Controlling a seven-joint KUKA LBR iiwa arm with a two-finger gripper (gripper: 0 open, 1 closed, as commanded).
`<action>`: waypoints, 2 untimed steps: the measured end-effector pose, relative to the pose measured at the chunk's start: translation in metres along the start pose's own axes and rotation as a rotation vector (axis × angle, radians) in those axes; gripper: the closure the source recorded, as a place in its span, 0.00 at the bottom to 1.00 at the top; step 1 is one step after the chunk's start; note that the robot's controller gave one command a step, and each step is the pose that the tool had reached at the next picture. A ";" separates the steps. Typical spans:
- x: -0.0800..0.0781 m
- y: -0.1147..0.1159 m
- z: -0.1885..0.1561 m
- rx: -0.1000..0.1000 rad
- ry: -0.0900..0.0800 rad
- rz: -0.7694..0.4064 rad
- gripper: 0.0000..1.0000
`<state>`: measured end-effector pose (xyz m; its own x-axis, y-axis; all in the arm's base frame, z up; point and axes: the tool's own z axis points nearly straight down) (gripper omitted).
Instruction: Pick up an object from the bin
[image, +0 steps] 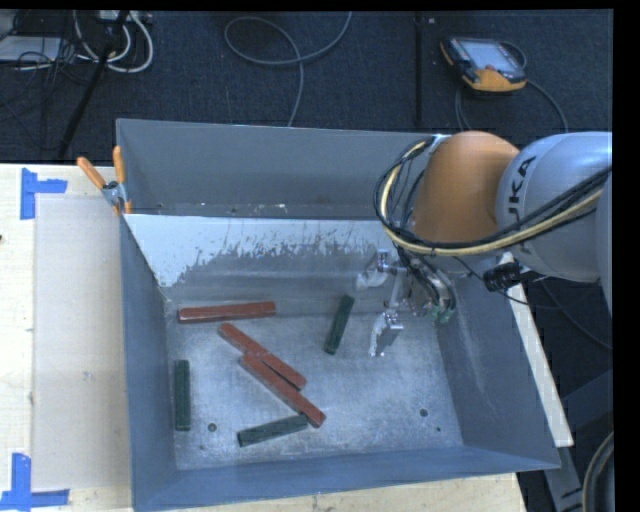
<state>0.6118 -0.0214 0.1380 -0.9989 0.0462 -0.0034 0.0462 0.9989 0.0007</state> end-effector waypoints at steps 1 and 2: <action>-0.004 0.021 0.014 0.000 0.006 -0.117 0.00; -0.010 0.010 0.052 -0.002 -0.011 -0.143 0.00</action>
Offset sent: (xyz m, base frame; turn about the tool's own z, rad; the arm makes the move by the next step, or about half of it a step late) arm 0.0071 0.0026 -0.0680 -0.1477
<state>0.6224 -0.0116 0.0861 -0.9953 -0.0961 -0.0145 -0.0962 0.9954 0.0014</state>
